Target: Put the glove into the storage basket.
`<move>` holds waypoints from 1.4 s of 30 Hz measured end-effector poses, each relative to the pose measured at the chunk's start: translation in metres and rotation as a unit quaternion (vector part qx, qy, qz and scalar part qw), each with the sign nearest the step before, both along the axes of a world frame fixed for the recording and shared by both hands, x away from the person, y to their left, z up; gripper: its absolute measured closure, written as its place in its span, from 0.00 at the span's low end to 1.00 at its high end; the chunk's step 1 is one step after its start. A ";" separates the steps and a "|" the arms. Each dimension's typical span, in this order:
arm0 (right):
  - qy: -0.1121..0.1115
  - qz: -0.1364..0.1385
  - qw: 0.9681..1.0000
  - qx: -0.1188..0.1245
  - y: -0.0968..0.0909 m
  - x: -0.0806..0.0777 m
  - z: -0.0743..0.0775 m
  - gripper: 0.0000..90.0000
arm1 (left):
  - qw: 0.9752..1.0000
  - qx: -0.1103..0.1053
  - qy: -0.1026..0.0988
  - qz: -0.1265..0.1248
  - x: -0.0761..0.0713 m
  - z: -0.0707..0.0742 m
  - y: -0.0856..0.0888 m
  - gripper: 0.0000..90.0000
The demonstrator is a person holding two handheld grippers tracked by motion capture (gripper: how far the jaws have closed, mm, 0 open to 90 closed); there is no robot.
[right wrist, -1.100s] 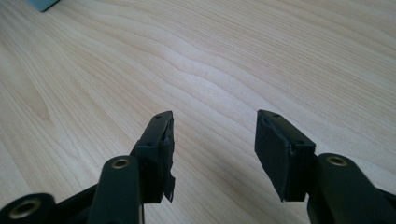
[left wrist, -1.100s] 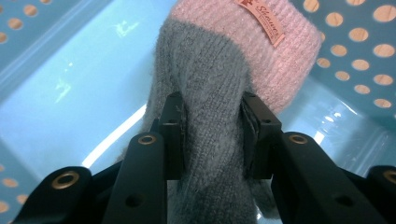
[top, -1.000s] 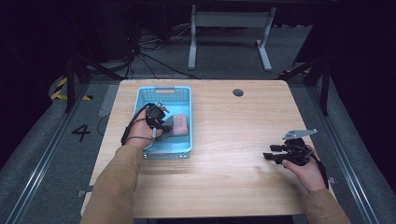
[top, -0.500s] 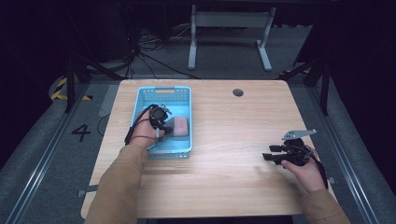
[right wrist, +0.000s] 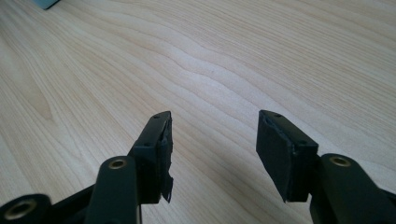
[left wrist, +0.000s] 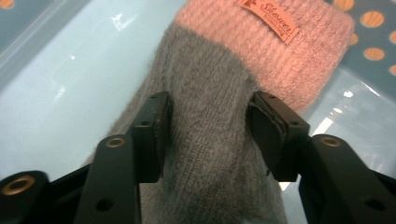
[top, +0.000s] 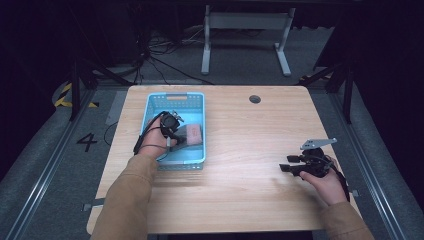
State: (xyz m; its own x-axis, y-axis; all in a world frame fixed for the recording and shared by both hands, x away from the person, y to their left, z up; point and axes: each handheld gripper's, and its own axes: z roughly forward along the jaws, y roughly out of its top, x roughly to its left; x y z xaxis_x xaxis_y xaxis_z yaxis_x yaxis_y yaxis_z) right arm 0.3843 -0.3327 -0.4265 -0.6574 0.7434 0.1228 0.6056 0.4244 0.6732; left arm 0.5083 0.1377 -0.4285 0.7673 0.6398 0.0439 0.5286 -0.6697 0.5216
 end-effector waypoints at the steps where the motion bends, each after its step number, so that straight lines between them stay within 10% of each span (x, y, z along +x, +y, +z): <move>1: 0.001 0.000 1.000 0.001 0.001 0.000 0.000 0.52 | 1.000 0.001 -0.005 0.001 -0.001 0.001 0.001 0.53; 8: 0.000 0.007 1.000 -0.001 0.005 0.002 0.000 0.52 | 0.999 -0.037 -0.038 0.013 -0.006 0.014 0.004 0.50; 13: -0.001 0.009 1.000 -0.002 0.006 0.002 0.000 0.52 | 0.999 -0.022 -0.025 0.017 -0.008 0.013 -0.001 0.84; 18: -0.002 0.010 1.000 -0.001 0.005 0.002 0.001 0.52 | 0.999 -0.008 -0.006 0.032 -0.003 0.006 -0.005 0.97; 27: -0.005 0.009 1.000 0.001 0.003 0.000 0.002 0.52 | 0.999 -0.002 -0.005 0.038 0.000 0.000 -0.010 0.95; 42: -0.008 0.038 0.999 -0.013 0.018 0.010 0.006 0.52 | 0.994 -0.095 -0.049 0.017 -0.060 0.050 0.006 0.88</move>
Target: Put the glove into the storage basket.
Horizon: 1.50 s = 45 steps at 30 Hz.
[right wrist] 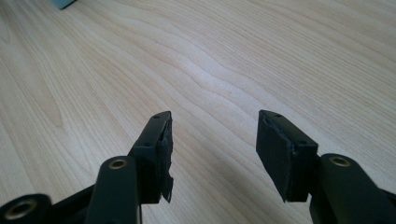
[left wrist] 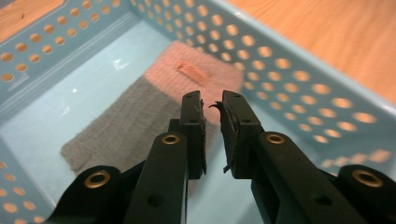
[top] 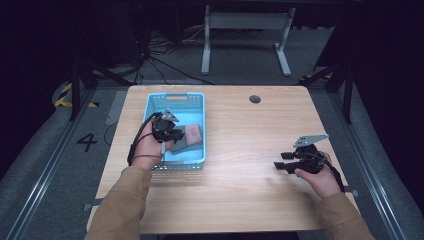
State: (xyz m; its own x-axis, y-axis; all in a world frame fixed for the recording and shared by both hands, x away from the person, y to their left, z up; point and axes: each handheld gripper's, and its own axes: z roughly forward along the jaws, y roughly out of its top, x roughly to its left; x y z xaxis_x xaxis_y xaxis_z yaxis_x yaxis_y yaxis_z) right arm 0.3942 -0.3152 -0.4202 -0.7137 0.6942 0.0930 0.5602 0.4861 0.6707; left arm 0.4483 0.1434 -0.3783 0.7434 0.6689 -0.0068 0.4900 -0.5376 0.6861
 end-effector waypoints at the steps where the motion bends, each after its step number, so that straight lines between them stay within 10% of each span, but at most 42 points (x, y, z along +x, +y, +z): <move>1: 0.002 0.002 1.000 0.000 0.000 0.001 -0.001 0.52 | 1.000 -0.001 -0.001 -0.002 -0.004 0.002 0.000 0.88; 12: -0.003 0.023 1.000 0.000 -0.003 0.000 -0.003 0.54 | 0.997 -0.032 0.005 -0.076 -0.057 0.015 -0.007 0.88; 22: 0.001 0.026 1.000 0.013 -0.007 -0.006 -0.004 0.58 | 0.990 -0.069 0.016 -0.122 -0.091 -0.003 -0.016 0.90; 31: 0.009 0.029 1.000 0.006 -0.008 -0.011 -0.015 0.58 | 0.986 -0.134 0.010 -0.094 -0.105 -0.033 -0.019 0.92; 40: 0.013 0.041 0.999 -0.001 -0.003 -0.012 -0.026 0.58 | 0.989 -0.139 0.002 -0.051 -0.109 -0.061 -0.019 0.93; 45: 0.007 0.047 0.999 -0.001 0.003 -0.012 -0.032 0.58 | 0.994 -0.105 -0.007 -0.040 -0.109 -0.076 -0.023 0.92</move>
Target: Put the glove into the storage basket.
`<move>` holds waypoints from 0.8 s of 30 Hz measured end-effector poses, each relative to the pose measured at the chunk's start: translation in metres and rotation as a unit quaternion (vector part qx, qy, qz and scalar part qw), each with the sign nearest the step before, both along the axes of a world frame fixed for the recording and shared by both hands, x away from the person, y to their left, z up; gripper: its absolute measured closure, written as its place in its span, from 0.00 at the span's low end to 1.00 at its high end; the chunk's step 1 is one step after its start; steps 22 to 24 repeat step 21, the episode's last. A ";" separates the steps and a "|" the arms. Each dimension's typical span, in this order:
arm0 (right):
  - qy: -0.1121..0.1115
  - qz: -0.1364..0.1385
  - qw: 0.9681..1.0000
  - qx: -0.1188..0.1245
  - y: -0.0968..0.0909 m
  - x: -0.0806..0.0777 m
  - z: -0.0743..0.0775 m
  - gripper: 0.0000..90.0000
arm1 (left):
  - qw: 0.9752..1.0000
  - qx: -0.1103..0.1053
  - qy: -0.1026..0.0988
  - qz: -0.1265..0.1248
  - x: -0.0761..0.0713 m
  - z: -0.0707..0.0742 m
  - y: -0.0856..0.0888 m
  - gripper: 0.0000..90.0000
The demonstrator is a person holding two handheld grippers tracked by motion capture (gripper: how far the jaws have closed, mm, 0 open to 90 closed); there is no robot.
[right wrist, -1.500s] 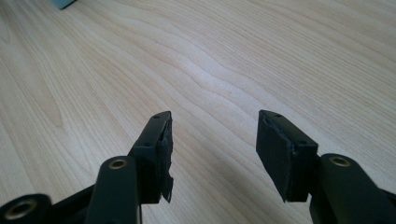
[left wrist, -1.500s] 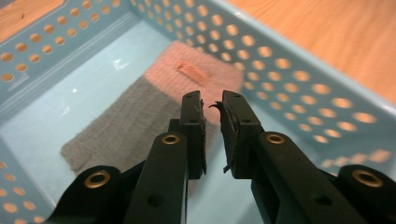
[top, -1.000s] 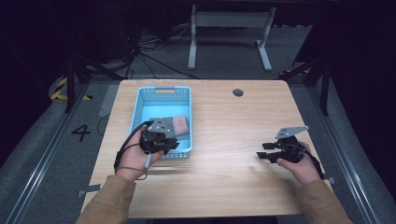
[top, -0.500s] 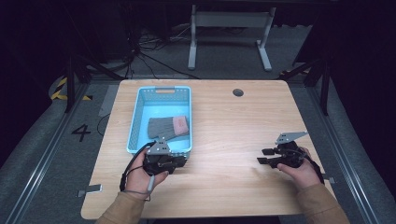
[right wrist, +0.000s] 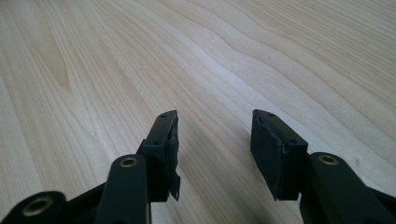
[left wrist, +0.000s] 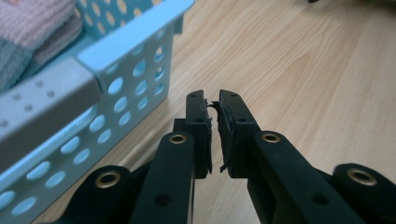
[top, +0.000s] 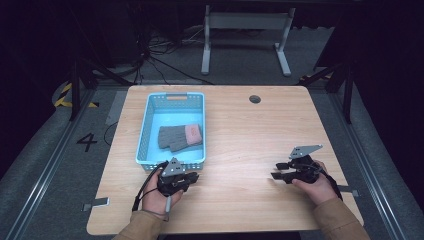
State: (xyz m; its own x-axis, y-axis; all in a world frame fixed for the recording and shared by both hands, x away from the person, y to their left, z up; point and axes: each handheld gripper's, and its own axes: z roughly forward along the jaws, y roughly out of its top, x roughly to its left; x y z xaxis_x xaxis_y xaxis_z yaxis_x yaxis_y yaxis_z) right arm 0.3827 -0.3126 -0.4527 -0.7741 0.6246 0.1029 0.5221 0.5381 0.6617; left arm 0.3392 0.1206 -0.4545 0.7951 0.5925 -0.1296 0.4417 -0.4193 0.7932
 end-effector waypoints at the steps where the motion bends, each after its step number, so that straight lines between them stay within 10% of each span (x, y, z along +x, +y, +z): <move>1: -0.002 0.000 1.000 0.001 0.001 0.000 -0.001 0.58 | 1.000 0.004 -0.001 0.013 0.000 -0.003 -0.001 0.91; 3: -0.005 0.001 1.000 0.000 0.002 -0.001 -0.001 0.58 | 0.999 0.024 -0.001 0.041 -0.003 -0.006 -0.003 0.90; 24: -0.037 -0.011 0.999 0.011 0.004 -0.006 -0.002 0.58 | 0.999 0.025 0.011 0.023 -0.001 -0.014 -0.005 0.87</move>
